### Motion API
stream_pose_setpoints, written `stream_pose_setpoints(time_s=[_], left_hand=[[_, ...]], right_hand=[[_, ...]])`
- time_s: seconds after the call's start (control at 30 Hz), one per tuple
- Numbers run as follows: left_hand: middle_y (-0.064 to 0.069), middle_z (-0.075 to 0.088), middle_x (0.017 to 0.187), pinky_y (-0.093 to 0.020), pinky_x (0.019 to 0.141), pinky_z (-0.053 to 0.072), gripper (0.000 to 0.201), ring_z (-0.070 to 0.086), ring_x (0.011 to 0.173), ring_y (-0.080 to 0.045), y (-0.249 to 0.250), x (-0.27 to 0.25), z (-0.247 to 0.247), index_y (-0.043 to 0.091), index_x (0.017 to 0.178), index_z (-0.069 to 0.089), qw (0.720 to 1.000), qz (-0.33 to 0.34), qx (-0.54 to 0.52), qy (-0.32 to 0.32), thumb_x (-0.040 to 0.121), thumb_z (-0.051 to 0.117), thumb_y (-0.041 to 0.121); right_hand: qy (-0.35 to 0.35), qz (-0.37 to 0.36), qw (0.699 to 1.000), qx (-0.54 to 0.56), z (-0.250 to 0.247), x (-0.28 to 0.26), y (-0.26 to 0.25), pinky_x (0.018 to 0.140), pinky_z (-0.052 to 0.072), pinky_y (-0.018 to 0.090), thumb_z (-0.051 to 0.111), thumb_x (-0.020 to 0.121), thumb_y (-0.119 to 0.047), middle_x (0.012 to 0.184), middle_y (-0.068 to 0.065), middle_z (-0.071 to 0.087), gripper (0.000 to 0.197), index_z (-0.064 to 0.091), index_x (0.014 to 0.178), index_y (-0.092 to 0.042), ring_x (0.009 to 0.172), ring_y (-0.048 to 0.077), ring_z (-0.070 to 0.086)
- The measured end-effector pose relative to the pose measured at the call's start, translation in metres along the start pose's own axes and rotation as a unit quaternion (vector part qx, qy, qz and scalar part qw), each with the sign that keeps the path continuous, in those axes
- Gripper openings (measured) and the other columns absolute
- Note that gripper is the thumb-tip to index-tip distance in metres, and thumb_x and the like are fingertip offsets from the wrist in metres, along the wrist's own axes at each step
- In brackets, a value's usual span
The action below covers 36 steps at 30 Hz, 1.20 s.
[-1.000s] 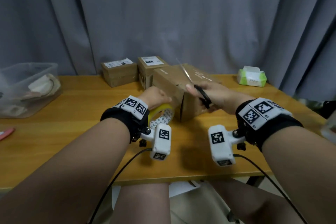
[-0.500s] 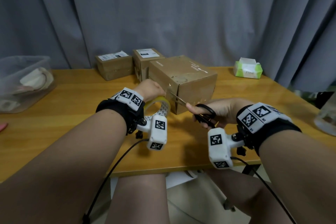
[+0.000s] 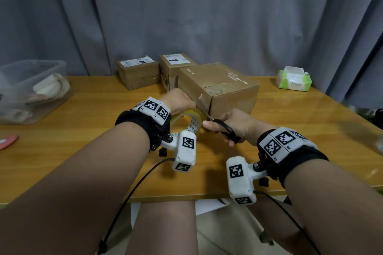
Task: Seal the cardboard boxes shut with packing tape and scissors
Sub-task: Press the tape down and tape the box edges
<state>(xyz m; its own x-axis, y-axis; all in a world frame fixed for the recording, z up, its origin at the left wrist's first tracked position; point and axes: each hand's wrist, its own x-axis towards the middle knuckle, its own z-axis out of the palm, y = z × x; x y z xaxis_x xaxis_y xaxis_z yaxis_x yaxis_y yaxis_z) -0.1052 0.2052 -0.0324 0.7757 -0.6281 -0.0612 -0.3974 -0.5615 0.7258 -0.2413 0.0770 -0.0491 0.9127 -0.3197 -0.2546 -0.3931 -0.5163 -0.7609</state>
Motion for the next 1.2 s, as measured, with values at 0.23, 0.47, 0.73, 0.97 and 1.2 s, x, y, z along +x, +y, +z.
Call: stream_pose_setpoints(time_s=[0.23,0.47,0.73,0.97,1.2], left_hand=[[-0.006,0.056,0.073,-0.027,0.068,0.047,0.019,0.054,0.082,-0.023,-0.008,-0.008,-0.014,0.004,0.083,0.062,0.989,-0.021,0.148,0.011,0.089,0.060,0.022],[-0.006,0.064,0.083,-0.029,0.082,0.044,0.019,0.056,0.079,-0.017,-0.023,-0.015,-0.019,0.002,0.092,0.071,0.998,0.003,0.038,0.047,0.087,0.064,0.019],[-0.001,0.061,0.082,-0.019,0.057,0.050,0.011,0.056,0.057,-0.010,-0.033,-0.023,-0.022,0.004,0.091,0.065,0.999,0.005,-0.037,0.033,0.091,0.060,0.013],[-0.013,0.065,0.086,-0.021,0.042,0.049,0.012,0.063,0.059,-0.018,-0.038,-0.034,-0.037,0.007,0.096,0.064,0.994,-0.029,-0.103,-0.011,0.089,0.064,0.017],[0.005,0.062,0.073,-0.004,0.055,0.041,0.003,0.054,0.060,0.007,-0.011,-0.047,-0.040,0.009,0.081,0.069,0.984,0.123,-0.097,0.082,0.083,0.070,0.011]], right_hand=[[-0.026,0.038,0.988,-0.144,0.007,0.006,0.007,0.052,0.053,0.025,0.074,0.072,-0.055,0.060,0.005,0.066,0.054,0.064,0.085,-0.004,0.050,0.017,0.063],[-0.013,0.002,0.950,-0.313,0.016,0.002,-0.022,0.073,0.059,0.039,0.059,0.091,-0.020,0.110,0.015,0.063,0.029,0.057,0.117,-0.005,0.083,0.028,0.068],[0.300,-0.150,0.876,-0.348,-0.008,0.039,-0.049,0.092,0.044,0.039,0.040,0.100,-0.035,0.116,0.009,0.058,0.037,0.058,0.119,-0.009,0.108,0.029,0.055],[0.260,-0.064,0.861,-0.432,0.011,0.071,-0.030,0.120,0.010,0.041,0.044,0.096,-0.026,0.157,0.014,0.019,0.065,0.016,0.151,-0.004,0.146,0.027,0.016],[0.292,-0.248,0.923,-0.047,0.018,0.023,-0.038,0.094,0.042,0.035,0.053,0.094,-0.043,0.111,0.004,0.057,0.039,0.054,0.121,-0.016,0.104,0.017,0.053]])
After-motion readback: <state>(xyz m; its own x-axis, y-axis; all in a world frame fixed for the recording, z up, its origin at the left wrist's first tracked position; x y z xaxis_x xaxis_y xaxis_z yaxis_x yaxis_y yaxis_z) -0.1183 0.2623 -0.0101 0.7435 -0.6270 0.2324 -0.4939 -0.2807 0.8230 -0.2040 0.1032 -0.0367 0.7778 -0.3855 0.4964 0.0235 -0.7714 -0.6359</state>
